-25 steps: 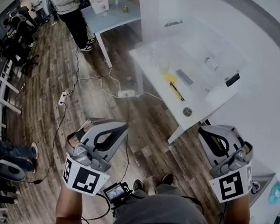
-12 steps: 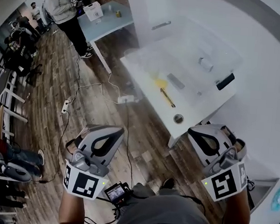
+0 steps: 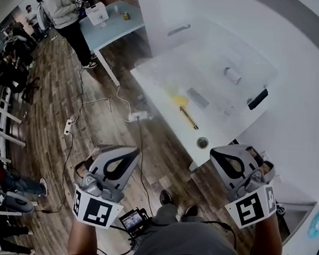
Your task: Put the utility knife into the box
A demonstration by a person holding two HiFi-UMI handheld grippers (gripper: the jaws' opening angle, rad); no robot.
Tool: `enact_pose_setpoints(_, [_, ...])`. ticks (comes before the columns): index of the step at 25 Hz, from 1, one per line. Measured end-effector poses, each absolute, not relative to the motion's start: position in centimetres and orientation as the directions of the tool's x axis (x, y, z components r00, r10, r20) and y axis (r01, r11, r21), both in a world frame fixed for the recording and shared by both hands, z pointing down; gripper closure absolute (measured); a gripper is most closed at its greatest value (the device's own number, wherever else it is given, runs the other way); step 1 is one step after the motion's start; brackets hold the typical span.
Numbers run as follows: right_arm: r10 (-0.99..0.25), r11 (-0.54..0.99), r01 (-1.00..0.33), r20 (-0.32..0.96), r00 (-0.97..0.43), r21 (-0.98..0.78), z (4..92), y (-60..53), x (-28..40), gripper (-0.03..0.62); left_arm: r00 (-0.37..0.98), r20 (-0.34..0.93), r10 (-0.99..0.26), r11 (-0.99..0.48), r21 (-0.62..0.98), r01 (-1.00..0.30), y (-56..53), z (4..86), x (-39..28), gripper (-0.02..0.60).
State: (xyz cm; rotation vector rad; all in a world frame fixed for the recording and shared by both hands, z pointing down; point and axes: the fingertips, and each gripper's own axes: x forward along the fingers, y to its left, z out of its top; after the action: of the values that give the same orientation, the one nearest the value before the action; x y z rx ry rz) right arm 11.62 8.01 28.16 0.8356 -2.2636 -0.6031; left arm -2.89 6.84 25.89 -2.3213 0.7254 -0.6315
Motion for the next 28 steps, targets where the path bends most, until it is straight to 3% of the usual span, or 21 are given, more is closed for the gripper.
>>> enact_pose_setpoints(18, [-0.721, 0.691, -0.440, 0.501, -0.478, 0.574, 30.7, -1.3, 7.3, 0.586, 0.829, 0.154, -0.538, -0.710, -0.613, -0.347, -3.4, 27.0, -6.1, 0.571])
enact_pose_setpoints(28, [-0.661, 0.748, -0.423, 0.515, -0.546, 0.512, 33.3, -7.6, 9.3, 0.586, 0.778, 0.227, -0.586, -0.714, -0.599, -0.363, -8.3, 28.4, -2.7, 0.571])
